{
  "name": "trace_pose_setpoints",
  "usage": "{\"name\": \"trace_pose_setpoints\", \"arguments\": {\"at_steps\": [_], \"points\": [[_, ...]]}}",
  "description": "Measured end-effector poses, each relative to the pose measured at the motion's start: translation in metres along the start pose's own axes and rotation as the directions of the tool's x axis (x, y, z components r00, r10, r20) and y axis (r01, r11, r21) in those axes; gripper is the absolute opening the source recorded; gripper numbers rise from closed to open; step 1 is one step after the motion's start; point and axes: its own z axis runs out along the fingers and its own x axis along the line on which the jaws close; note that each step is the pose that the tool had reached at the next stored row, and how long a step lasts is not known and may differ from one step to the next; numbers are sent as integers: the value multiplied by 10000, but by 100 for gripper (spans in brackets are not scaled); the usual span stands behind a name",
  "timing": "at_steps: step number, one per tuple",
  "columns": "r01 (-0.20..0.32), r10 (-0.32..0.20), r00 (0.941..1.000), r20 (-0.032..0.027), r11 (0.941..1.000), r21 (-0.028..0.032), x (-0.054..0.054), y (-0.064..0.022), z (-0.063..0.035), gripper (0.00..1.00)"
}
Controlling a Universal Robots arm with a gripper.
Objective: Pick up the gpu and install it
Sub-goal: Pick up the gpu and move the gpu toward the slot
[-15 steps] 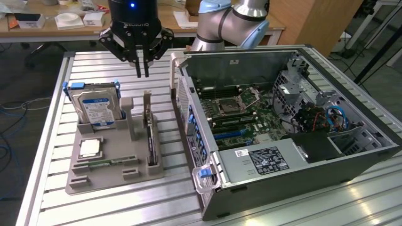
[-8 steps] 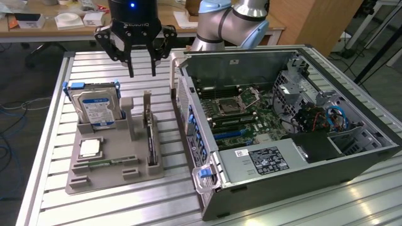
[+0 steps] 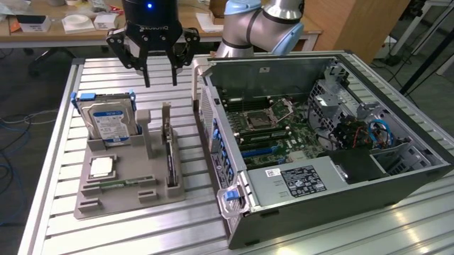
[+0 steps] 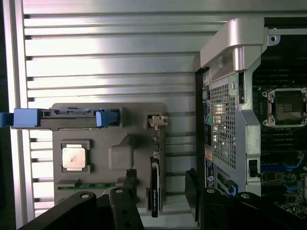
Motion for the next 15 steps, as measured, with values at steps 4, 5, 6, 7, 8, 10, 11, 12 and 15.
{"name": "trace_pose_setpoints", "arguments": {"at_steps": [4,5,6,7,8,10,11,12,15], "points": [[0,0,10000,0,10000,0,0,0,10,53],[0,0,10000,0,10000,0,0,-1,16,53],[0,0,10000,0,10000,0,1,-1,22,53],[0,0,10000,0,10000,0,1,-1,29,53],[0,0,10000,0,10000,0,1,-2,36,53],[0,0,10000,0,10000,0,1,-2,51,53],[0,0,10000,0,10000,0,1,-3,58,53],[0,0,10000,0,10000,0,2,-3,66,53],[0,0,10000,-1,10000,1,2,-4,88,53]]}}
